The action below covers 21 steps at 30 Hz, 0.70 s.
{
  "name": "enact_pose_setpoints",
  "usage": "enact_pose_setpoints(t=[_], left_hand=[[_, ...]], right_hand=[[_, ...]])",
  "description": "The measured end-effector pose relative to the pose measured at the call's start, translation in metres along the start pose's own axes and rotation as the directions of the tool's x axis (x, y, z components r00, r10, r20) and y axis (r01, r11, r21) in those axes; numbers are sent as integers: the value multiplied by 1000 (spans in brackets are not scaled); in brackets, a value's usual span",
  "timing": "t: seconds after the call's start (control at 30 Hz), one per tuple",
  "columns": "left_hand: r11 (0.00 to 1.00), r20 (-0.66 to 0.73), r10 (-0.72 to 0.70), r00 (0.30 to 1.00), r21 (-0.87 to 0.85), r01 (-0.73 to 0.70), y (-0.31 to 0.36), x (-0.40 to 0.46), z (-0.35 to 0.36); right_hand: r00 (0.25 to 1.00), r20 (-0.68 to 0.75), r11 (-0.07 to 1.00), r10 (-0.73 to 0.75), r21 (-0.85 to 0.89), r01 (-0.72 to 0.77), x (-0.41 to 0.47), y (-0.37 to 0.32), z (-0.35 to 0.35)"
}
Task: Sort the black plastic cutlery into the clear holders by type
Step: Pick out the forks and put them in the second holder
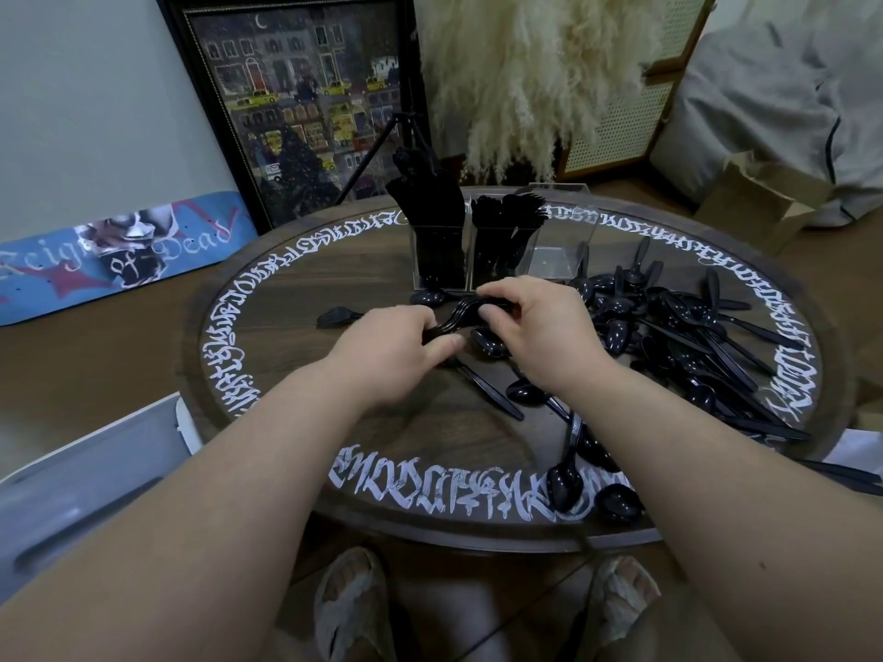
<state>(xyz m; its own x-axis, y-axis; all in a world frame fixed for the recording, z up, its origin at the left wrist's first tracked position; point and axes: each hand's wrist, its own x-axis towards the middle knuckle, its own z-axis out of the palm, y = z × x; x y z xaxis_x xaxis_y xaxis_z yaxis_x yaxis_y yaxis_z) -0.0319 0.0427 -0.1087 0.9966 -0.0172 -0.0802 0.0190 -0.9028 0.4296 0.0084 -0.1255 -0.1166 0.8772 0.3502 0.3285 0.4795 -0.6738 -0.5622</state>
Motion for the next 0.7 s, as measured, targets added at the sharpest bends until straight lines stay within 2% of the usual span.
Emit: enact_pose_setpoints(t=[0.1,0.3,0.37,0.47,0.53,0.57,0.63,0.7], left_hand=[[992,-13,-4,1000,123,5,0,0,-2],[993,-16,71,997,100,-69,5,-3,3],[991,-47,85,995,109,-79,7,-4,3],[991,-89,105,990,94,-97,13,-4,3],[991,-117,120,986,69,-112,19,-4,5],[991,-139,129,982,49,-124,22,-4,6],[988,-225,145,964,-21,-153,27,-2,7],[984,-354,107,929,-93,-149,30,5,5]], right_hand=[[998,-54,1000,13,-8,-14,0,4,-2],[998,34,998,46,-32,-45,0,2,-4],[990,47,977,130,163,-136,-1,2,-10],[961,100,810,256,521,-270,-4,2,-21],[953,135,720,271,629,-294,-7,-1,-28],[957,130,715,260,640,-282,-8,-2,-33],[969,59,774,241,591,-229,-8,-3,-43],[967,-106,861,232,484,-153,-1,-2,-58]])
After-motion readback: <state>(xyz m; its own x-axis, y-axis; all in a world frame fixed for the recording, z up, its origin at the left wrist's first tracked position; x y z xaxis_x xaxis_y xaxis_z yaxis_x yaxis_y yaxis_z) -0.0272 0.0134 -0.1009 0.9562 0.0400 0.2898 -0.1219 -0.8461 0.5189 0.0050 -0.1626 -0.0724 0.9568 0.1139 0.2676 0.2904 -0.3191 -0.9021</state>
